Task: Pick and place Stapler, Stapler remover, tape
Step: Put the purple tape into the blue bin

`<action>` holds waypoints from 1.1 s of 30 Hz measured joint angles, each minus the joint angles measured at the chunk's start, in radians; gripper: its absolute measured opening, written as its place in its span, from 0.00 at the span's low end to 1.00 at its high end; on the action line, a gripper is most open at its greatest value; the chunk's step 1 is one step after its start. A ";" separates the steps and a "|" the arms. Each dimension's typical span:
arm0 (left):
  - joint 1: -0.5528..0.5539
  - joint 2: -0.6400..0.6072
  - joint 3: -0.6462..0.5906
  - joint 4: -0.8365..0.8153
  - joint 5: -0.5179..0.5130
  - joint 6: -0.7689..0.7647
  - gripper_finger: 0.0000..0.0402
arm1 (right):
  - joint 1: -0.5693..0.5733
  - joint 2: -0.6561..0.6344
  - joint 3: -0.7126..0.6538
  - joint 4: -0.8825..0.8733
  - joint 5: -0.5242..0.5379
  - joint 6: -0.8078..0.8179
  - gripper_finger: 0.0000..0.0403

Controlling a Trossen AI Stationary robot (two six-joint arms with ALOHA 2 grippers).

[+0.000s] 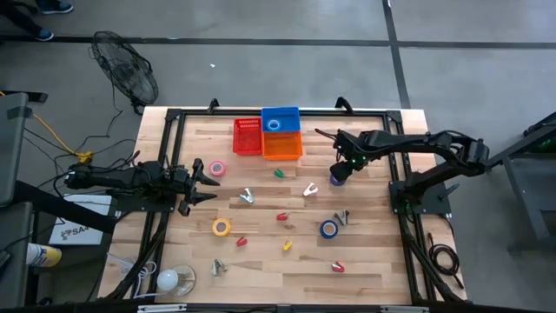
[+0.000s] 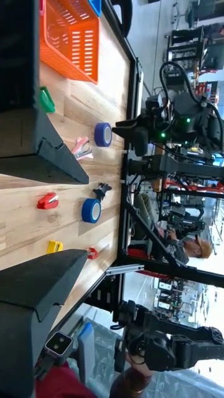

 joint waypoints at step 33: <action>0.000 0.000 0.000 0.000 0.000 0.000 0.45 | -0.008 0.003 -0.093 0.131 -0.075 -0.004 0.35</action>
